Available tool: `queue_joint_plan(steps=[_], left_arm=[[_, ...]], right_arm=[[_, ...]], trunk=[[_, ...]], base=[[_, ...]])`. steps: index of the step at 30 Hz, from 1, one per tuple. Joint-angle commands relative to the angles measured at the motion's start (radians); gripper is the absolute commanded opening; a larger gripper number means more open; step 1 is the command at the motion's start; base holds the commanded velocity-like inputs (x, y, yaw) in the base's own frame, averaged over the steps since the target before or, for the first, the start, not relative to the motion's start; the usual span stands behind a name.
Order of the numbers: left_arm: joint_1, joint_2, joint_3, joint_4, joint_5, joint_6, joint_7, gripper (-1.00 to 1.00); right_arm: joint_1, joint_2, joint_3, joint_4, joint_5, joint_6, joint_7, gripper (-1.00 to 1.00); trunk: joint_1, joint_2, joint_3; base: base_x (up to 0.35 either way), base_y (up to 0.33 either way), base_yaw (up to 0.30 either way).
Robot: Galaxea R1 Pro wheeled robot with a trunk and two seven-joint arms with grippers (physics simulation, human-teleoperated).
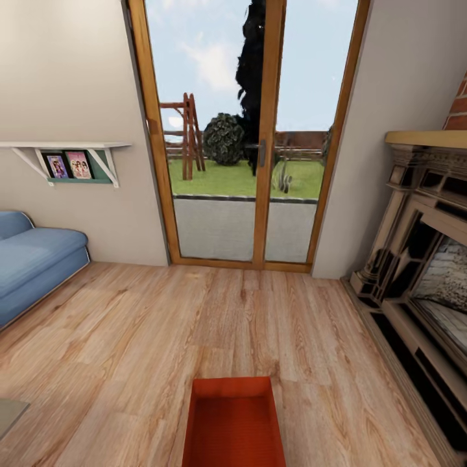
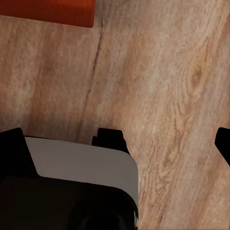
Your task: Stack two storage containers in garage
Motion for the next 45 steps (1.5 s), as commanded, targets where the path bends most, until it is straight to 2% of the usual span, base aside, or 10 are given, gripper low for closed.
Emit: queue_joint_plan(steps=[1,19,45], left_arm=[[-0.001,0.000,-0.001,0.000,0.006,0.003,0.003,1.00],[0.000,0.001,0.000,0.000,0.006,0.003,0.003,1.00],[-0.001,0.002,-0.001,0.000,0.006,0.003,0.003,1.00]], right_arm=[[-0.001,0.001,0.008,0.003,-0.009,-0.005,-0.001,1.00],[-0.001,0.002,0.008,0.003,-0.012,-0.003,-0.002,1.00],[-0.001,0.001,0.010,0.003,-0.008,-0.001,-0.001,1.00]], trunk=[[0.000,0.000,-0.001],[0.000,0.000,-0.002],[0.000,0.000,-0.043]], base=[[0.000,0.000,0.011],[0.000,0.000,0.001],[0.000,0.000,0.000]])
